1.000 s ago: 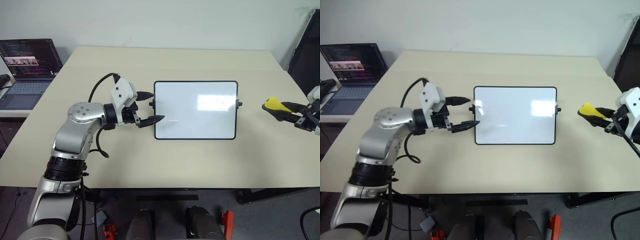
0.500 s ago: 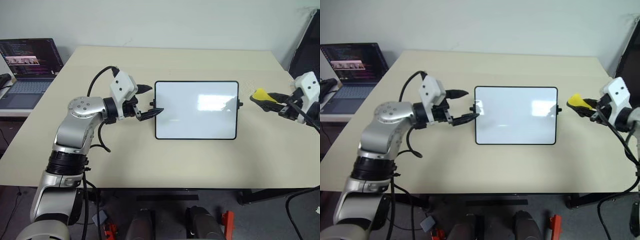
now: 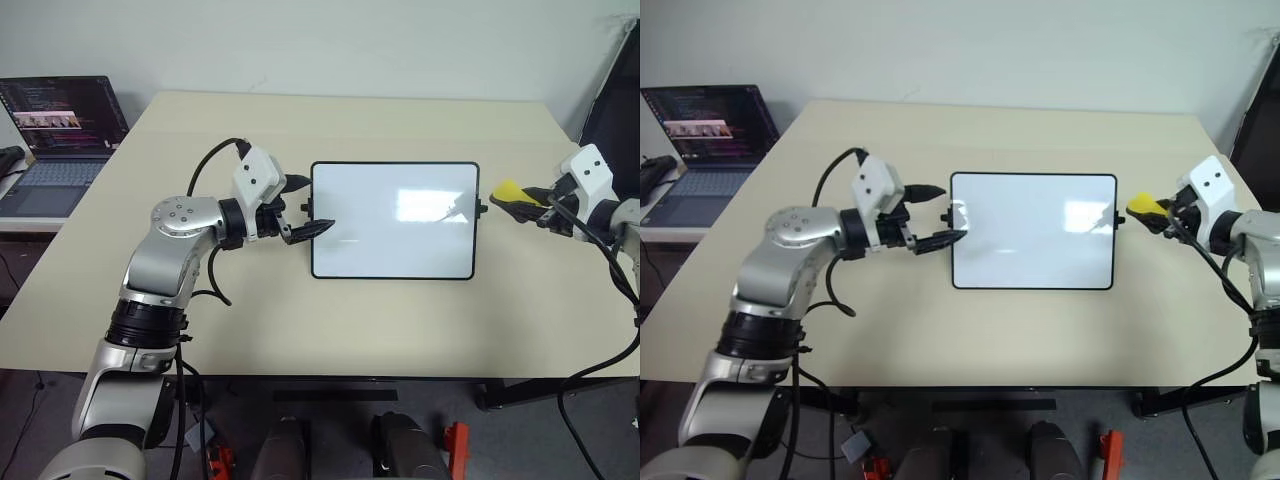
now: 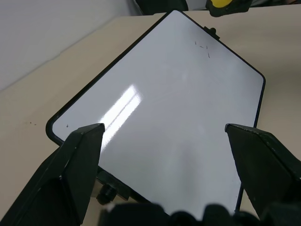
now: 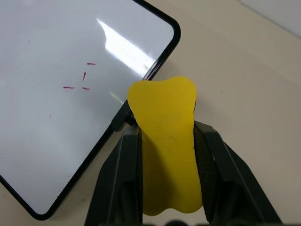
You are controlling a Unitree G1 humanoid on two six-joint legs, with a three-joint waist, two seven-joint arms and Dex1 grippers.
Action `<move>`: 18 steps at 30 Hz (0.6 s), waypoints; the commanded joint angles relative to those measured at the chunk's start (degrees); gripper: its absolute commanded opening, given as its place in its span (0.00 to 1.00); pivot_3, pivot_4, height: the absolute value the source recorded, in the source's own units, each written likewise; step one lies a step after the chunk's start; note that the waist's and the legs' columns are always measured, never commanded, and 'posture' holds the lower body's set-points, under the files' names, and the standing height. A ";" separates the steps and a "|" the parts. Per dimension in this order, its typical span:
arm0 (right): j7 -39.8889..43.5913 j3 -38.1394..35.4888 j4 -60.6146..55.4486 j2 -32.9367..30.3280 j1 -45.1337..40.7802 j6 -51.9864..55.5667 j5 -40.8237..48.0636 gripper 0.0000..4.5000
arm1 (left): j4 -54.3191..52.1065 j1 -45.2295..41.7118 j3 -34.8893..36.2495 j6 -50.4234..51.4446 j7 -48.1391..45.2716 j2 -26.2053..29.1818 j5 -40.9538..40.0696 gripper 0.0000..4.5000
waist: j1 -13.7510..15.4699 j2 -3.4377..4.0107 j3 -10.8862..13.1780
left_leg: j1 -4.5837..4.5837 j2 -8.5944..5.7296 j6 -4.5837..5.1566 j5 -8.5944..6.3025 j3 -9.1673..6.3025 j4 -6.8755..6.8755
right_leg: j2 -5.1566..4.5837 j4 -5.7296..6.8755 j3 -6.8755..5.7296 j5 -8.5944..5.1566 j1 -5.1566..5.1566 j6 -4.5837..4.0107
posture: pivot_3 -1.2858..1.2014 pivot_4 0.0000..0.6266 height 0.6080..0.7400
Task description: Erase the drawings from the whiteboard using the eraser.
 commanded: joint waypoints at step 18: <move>-4.54 3.33 1.75 10.08 -7.07 -3.31 -3.20 0.25 | -0.97 -0.62 -0.25 -0.96 -0.35 -0.98 0.50 1.00 | -0.04 0.01 0.01 | 0.01 -0.03 0.00 0.00 -0.05 0.54 | 0.00 0.58 0.00 -0.01 -0.01 -0.01 | 0.52 0.24 1.00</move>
